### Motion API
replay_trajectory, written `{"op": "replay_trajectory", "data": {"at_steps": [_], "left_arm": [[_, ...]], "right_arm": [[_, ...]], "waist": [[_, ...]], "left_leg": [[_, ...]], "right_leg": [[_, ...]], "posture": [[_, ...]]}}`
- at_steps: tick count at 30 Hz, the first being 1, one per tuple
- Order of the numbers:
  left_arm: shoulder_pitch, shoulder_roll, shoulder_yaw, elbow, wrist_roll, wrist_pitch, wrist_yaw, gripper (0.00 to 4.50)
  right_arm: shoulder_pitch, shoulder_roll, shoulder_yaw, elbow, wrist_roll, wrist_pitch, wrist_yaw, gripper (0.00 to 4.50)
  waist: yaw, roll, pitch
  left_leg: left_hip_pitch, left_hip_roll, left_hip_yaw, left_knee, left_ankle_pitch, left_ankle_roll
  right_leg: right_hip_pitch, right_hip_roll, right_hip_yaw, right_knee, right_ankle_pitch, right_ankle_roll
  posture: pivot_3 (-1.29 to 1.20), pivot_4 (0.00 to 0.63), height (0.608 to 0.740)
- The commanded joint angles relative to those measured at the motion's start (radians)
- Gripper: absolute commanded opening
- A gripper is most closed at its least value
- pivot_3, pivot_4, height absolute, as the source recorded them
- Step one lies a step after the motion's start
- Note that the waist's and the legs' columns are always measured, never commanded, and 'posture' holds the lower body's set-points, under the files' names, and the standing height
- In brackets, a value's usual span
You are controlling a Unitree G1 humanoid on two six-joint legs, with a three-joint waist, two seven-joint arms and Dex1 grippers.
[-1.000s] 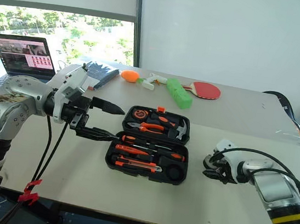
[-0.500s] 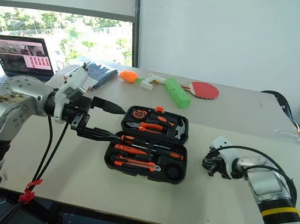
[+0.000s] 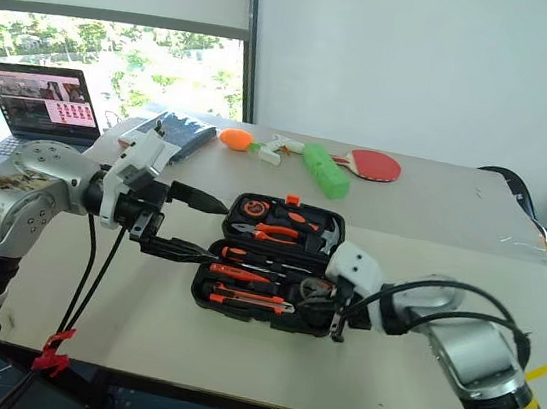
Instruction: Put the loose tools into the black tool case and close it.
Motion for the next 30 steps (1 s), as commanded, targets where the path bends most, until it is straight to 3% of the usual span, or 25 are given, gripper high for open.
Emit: {"op": "replay_trajectory", "data": {"at_steps": [1, 12, 18, 25, 29, 30], "left_arm": [[-0.007, 0.014, 0.004, -0.006, 0.008, -0.023, -0.002, 4.5], [0.0, 0.02, 0.005, -0.012, 0.012, -0.03, 0.002, 4.5], [-0.003, 0.015, 0.001, -0.004, 0.018, -0.037, 0.004, 4.5], [0.014, 0.014, -0.004, 0.01, 0.025, -0.049, 0.011, 4.5], [0.054, 0.026, 0.002, 0.062, 0.062, -0.069, 0.034, 4.5], [0.064, 0.029, 0.002, 0.074, 0.074, -0.077, 0.039, 4.24]], "right_arm": [[0.006, -0.021, 0.038, 0.014, -0.08, -0.053, -0.021, 0.04], [-0.006, -0.015, 0.07, 0.039, -0.152, -0.072, -0.015, 0.04], [-0.021, -0.011, 0.046, -0.012, -0.109, -0.017, -0.003, 1.91], [-0.053, -0.024, -0.129, -0.097, 0.028, 0.118, -0.016, 4.18], [-0.012, -0.028, -0.24, -0.068, 0.058, 0.145, -0.063, 4.18], [-0.001, -0.027, -0.257, -0.058, 0.061, 0.146, -0.074, 3.92]], "waist": [[-0.001, 0.0, 0.0], [-0.003, 0.0, 0.0], [-0.003, 0.0, 0.0], [-0.003, 0.0, 0.0], [-0.002, 0.0, 0.0], [-0.002, 0.0, 0.0]], "left_leg": [[0.0, 0.0, 0.0, 0.0, 0.0, 0.0], [0.0, 0.0, 0.0, 0.0, 0.0, 0.0], [0.0, 0.0, 0.0, 0.0, 0.0, 0.0], [0.0, 0.001, 0.0, -0.001, 0.0, 0.0], [0.0, 0.001, 0.0, 0.0, 0.0, 0.0], [0.0, 0.001, 0.0, 0.0, 0.0, 0.0]], "right_leg": [[0.0, 0.0, 0.0, 0.0, 0.0, 0.0], [0.0, 0.0, 0.0, 0.0, 0.0, 0.0], [0.0, 0.0, 0.0, 0.0, 0.0, 0.0], [0.0, 0.0, 0.0, 0.0, 0.0, 0.0], [0.0, 0.0, 0.0, 0.0, 0.0, 0.0], [0.0, 0.0, 0.0, 0.0, 0.0, 0.0]], "posture": [[0.0, 0.15, 0.736], [0.0, 0.15, 0.736], [0.0, 0.15, 0.736], [0.0, 0.15, 0.736], [0.0, 0.15, 0.736], [0.0, 0.15, 0.736]]}}
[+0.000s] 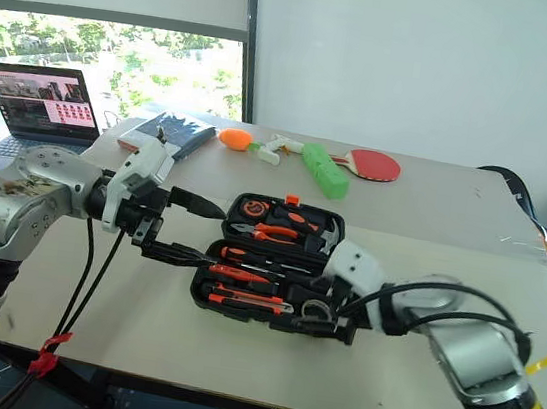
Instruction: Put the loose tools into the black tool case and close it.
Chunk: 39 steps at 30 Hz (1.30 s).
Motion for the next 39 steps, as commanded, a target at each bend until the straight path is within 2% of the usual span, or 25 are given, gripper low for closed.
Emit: {"op": "replay_trajectory", "data": {"at_steps": [1, 2, 7, 12, 20, 25, 33, 39], "left_arm": [[0.038, 0.027, 0.009, 0.078, 0.079, -0.064, 0.049, 3.98], [0.053, 0.033, -0.003, 0.114, 0.119, -0.087, 0.072, 3.81], [0.08, 0.031, -0.049, 0.263, 0.258, -0.171, 0.146, 1.87], [0.069, -0.021, -0.09, 0.358, 0.336, -0.233, 0.188, 0.05], [0.033, -0.156, -0.133, 0.419, 0.395, -0.241, 0.235, 0.05], [0.042, -0.188, -0.132, 0.409, 0.401, -0.24, 0.225, 0.05], [0.144, -0.142, -0.127, 0.244, 0.328, -0.192, 0.107, 0.05], [0.241, -0.094, -0.107, 0.109, 0.282, -0.125, 0.072, 0.05]], "right_arm": [[0.055, -0.006, -0.11, 0.044, 0.009, 0.005, -0.059, 3.61], [0.078, -0.007, -0.121, 0.068, -0.004, -0.013, -0.074, 3.43], [0.154, -0.006, -0.101, 0.18, -0.082, -0.13, -0.125, 1.71], [0.131, 0.03, -0.038, 0.321, -0.161, -0.249, -0.152, 0.06], [0.037, 0.095, 0.053, 0.45, -0.23, -0.329, -0.139, 0.06], [0.001, 0.122, 0.078, 0.47, -0.236, -0.349, -0.113, 0.06], [0.061, 0.101, 0.077, 0.354, -0.195, -0.345, -0.011, 0.06], [0.179, 0.064, 0.053, 0.21, -0.154, -0.323, 0.041, 0.06]], "waist": [[0.0, 0.0, 0.0], [0.0, 0.0, 0.0], [0.0, 0.0, 0.0], [-0.001, 0.0, 0.0], [-0.001, 0.0, 0.0], [0.002, 0.0, 0.0], [-0.003, 0.0, 0.0], [-0.002, 0.0, 0.0]], "left_leg": [[0.0, 0.0, 0.0, 0.0, 0.0, 0.0], [0.0, 0.0, 0.0, 0.0, 0.0, 0.0], [0.0, 0.0, 0.001, 0.0, 0.0, 0.0], [0.0, 0.0, 0.001, 0.0, 0.0, 0.0], [-0.001, 0.0, 0.002, 0.0, 0.0, 0.0], [-0.001, -0.001, 0.001, 0.0, 0.0, 0.0], [-0.002, 0.0, 0.001, -0.001, 0.0, 0.0], [-0.004, 0.0, 0.001, -0.001, -0.001, 0.0]], "right_leg": [[0.0, 0.0, 0.0, 0.0, 0.0, 0.0], [0.0, 0.0, 0.0, 0.0, 0.0, 0.0], [0.0, 0.0, 0.0, 0.0, 0.0, 0.0], [-0.001, 0.0, 0.0, 0.0, 0.0, 0.0], [-0.001, 0.0, 0.0, 0.0, 0.0, 0.0], [-0.001, 0.0, 0.0, 0.0, 0.0, 0.0], [-0.002, 0.0, 0.0, 0.0, 0.0, 0.0], [-0.003, 0.0, 0.0, -0.001, 0.0, 0.0]], "posture": [[0.0, 0.15, 0.736], [0.0, 0.15, 0.736], [0.0, 0.15, 0.736], [0.0, 0.15, 0.736], [0.0, 0.15, 0.736], [0.0, 0.15, 0.736], [0.0, 0.15, 0.736], [0.0, 0.15, 0.736]]}}
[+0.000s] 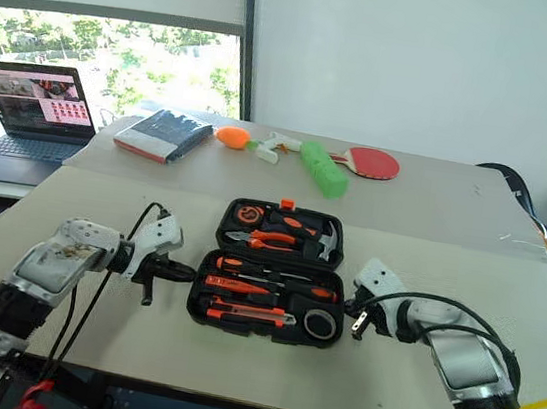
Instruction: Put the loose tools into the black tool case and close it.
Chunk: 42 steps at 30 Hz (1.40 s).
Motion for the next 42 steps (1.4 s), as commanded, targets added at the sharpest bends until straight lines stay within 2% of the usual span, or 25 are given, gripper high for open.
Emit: {"op": "replay_trajectory", "data": {"at_steps": [1, 6, 13, 14, 15, 16, 19, 23, 25, 29, 36, 39, 41, 42], "left_arm": [[0.04, 0.005, 0.0, -0.126, -0.07, 0.026, -0.051, 0.05], [0.088, 0.033, 0.01, -0.174, -0.074, 0.053, -0.052, 0.05], [0.083, 0.046, 0.059, -0.143, -0.084, 0.135, -0.004, 0.05], [0.072, 0.051, 0.074, -0.127, -0.092, 0.162, 0.003, 0.55], [0.056, 0.058, 0.089, -0.104, -0.094, 0.188, 0.014, 0.69], [0.042, 0.065, 0.098, -0.084, -0.095, 0.201, 0.022, 1.08], [-0.031, 0.077, 0.133, 0.015, -0.114, 0.254, 0.035, 2.23], [-0.164, 0.042, 0.152, 0.136, -0.151, 0.404, 0.074, 3.67], [-0.245, -0.005, 0.161, 0.194, -0.175, 0.498, 0.11, 3.67], [-0.348, -0.083, 0.159, 0.306, -0.162, 0.572, 0.199, 3.67], [-0.4, -0.132, 0.085, 0.435, -0.109, 0.486, 0.221, 3.67], [-0.42, -0.152, 0.08, 0.489, -0.1, 0.45, 0.219, 3.03], [-0.43, -0.164, 0.073, 0.504, -0.103, 0.439, 0.205, 2.36], [-0.435, -0.17, 0.073, 0.508, -0.105, 0.44, 0.206, 2.36]], "right_arm": [[0.047, 0.001, -0.011, -0.144, 0.08, 0.002, 0.055, 0.06], [0.119, -0.017, -0.023, -0.22, 0.087, 0.016, 0.051, 0.06], [0.121, -0.032, -0.079, -0.186, 0.052, 0.02, -0.005, 0.06], [0.123, -0.043, -0.096, -0.181, 0.057, 0.027, -0.004, 0.0], [0.126, -0.054, -0.118, -0.173, 0.067, 0.041, -0.001, 0.0], [0.128, -0.064, -0.134, -0.167, 0.074, 0.049, 0.003, 0.59], [0.123, -0.093, -0.171, -0.132, 0.092, 0.053, 0.012, 1.47], [0.038, -0.055, -0.215, -0.059, 0.151, 0.156, -0.026, 2.81], [-0.057, 0.004, -0.242, 0.019, 0.195, 0.268, -0.08, 2.81], [-0.182, 0.083, -0.247, 0.132, 0.224, 0.383, -0.144, 2.81], [-0.293, 0.154, -0.219, 0.241, 0.233, 0.444, -0.205, 2.81], [-0.319, 0.176, -0.221, 0.258, 0.244, 0.476, -0.224, 2.83], [-0.324, 0.179, -0.214, 0.255, 0.242, 0.483, -0.229, 2.83], [-0.326, 0.179, -0.212, 0.253, 0.242, 0.488, -0.231, 2.83]], "waist": [[0.0, 0.0, 0.0], [0.0, 0.0, 0.0], [0.0, 0.0, 0.0], [0.0, 0.0, 0.0], [0.0, 0.0, 0.0], [0.0, 0.0, 0.0], [0.001, 0.0, 0.0], [0.0, -0.001, 0.0], [0.0, -0.001, 0.0], [-0.001, -0.001, 0.0], [-0.004, -0.001, 0.0], [-0.002, -0.001, 0.0], [0.0, -0.001, 0.0], [0.0, -0.001, 0.0]], "left_leg": [[0.0, 0.0, 0.0, 0.0, 0.0, 0.0], [0.001, 0.0, 0.0, 0.0, 0.0, 0.0], [0.003, 0.0, 0.0, 0.0, 0.0, 0.0], [0.003, 0.0, 0.0, 0.0, 0.0, 0.0], [0.003, 0.0, 0.0, 0.0, 0.0, 0.0], [0.003, 0.0, 0.0, 0.0, 0.0, 0.0], [0.003, 0.0, 0.0, 0.001, 0.0, 0.0], [0.003, -0.001, 0.0, 0.001, 0.0, 0.0], [0.004, -0.001, 0.0, 0.001, 0.0, 0.0], [0.004, -0.001, -0.001, 0.001, 0.0, -0.001], [0.0, -0.001, -0.001, 0.0, 0.0, 0.0], [-0.004, -0.001, -0.001, 0.001, 0.0, -0.001], [-0.004, -0.002, -0.001, 0.001, 0.001, -0.001], [-0.004, -0.002, -0.001, 0.001, 0.001, -0.001]], "right_leg": [[0.0, 0.0, 0.0, 0.0, 0.0, 0.0], [0.0, 0.0, 0.0, 0.001, 0.0, 0.0], [0.003, 0.0, 0.0, 0.001, 0.0, 0.0], [0.003, 0.0, 0.0, 0.001, 0.0, 0.0], [0.003, 0.0, 0.0, 0.001, 0.0, 0.0], [0.003, 0.0, 0.0, 0.001, 0.0, 0.0], [0.003, 0.0, 0.0, 0.001, 0.0, 0.0], [0.003, 0.0, 0.0, 0.001, 0.0, 0.0], [0.004, 0.0, 0.0, 0.001, 0.001, 0.0], [0.004, 0.0, 0.0, 0.002, 0.001, 0.0], [0.0, 0.0, 0.0, 0.001, 0.001, 0.0], [-0.004, 0.0, 0.0, 0.002, 0.001, 0.0], [-0.005, -0.001, 0.0, 0.002, 0.001, 0.0], [-0.005, -0.001, 0.0, 0.002, 0.001, 0.0]], "posture": [[0.0, 0.15, 0.736], [0.0, 0.15, 0.736], [0.0, 0.15, 0.736], [0.0, 0.15, 0.736], [0.0, 0.15, 0.736], [0.0, 0.15, 0.736], [0.0, 0.15, 0.736], [0.0, 0.15, 0.736], [0.0, 0.15, 0.736], [0.0, 0.15, 0.736], [0.0, 0.15, 0.736], [0.0, 0.15, 0.736], [0.0, 0.15, 0.736], [0.0, 0.15, 0.736]]}}
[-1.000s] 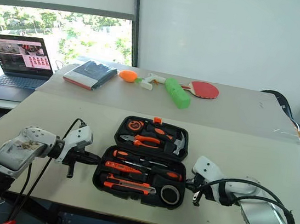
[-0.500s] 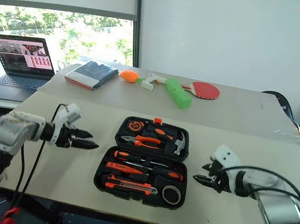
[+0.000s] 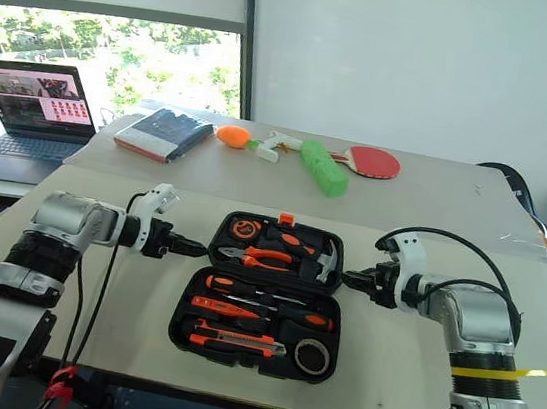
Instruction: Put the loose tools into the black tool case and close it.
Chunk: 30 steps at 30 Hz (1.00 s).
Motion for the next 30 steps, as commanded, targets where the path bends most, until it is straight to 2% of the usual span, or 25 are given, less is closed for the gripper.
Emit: {"op": "replay_trajectory", "data": {"at_steps": [1, 8, 10, 12, 14, 17, 30], "left_arm": [[-0.032, -0.011, -0.002, 0.015, 0.006, -0.023, -0.013, 2.36], [-0.036, -0.027, -0.01, 0.039, 0.017, -0.05, -0.011, 2.36], [-0.037, -0.034, -0.011, 0.042, 0.017, -0.05, -0.013, 2.32], [-0.035, -0.04, -0.016, 0.044, 0.022, -0.052, -0.014, 1.86], [-0.032, -0.043, -0.018, 0.047, 0.026, -0.054, -0.016, 1.16], [-0.03, -0.044, -0.013, 0.046, 0.023, -0.046, -0.02, 0.15], [0.027, -0.068, 0.031, -0.042, -0.031, -0.039, -0.051, 0.06]], "right_arm": [[-0.018, -0.008, -0.011, -0.013, 0.013, 0.02, -0.012, 2.83], [-0.002, -0.015, 0.025, -0.041, 0.02, 0.064, -0.012, 2.83], [0.001, -0.01, 0.026, -0.045, 0.026, 0.072, -0.014, 2.28], [-0.002, -0.002, 0.027, -0.039, 0.03, 0.074, -0.019, 1.81], [-0.006, 0.007, 0.024, -0.029, 0.034, 0.072, -0.03, 0.97], [-0.011, 0.018, 0.012, -0.02, 0.043, 0.074, -0.039, 0.06], [0.015, 0.039, -0.043, -0.079, 0.09, 0.041, -0.022, 0.02]], "waist": [[0.0, 0.0, 0.0], [-0.002, 0.0, 0.0], [-0.003, 0.0, 0.0], [-0.003, 0.0, 0.0], [-0.003, 0.0, 0.0], [-0.004, 0.0, 0.0], [-0.006, 0.0, 0.0]], "left_leg": [[0.0, 0.0, 0.0, 0.0, 0.0, 0.0], [-0.002, 0.0, 0.0, 0.0, 0.0, 0.0], [-0.002, 0.0, 0.0, 0.0, 0.0, 0.0], [-0.002, 0.0, 0.0, 0.0, 0.0, 0.0], [-0.001, 0.0, 0.0, 0.0, 0.0, 0.0], [0.0, 0.0, 0.0, 0.0, 0.0, 0.0], [0.001, 0.0, 0.0, 0.0, 0.0, 0.0]], "right_leg": [[0.0, 0.0, 0.0, 0.0, 0.0, 0.0], [-0.002, 0.0, 0.0, 0.0, 0.0, 0.0], [-0.002, 0.0, 0.0, 0.0, 0.0, 0.0], [-0.002, 0.0, 0.0, 0.001, 0.0, 0.0], [-0.002, 0.0, 0.0, 0.001, 0.0, 0.0], [-0.001, 0.0, 0.0, 0.001, 0.0, 0.0], [0.0, 0.0, 0.0, 0.001, 0.001, -0.001]], "posture": [[0.0, 0.15, 0.736], [0.0, 0.15, 0.736], [0.0, 0.15, 0.736], [0.0, 0.15, 0.736], [0.0, 0.15, 0.736], [0.0, 0.15, 0.736], [0.0, 0.15, 0.736]]}}
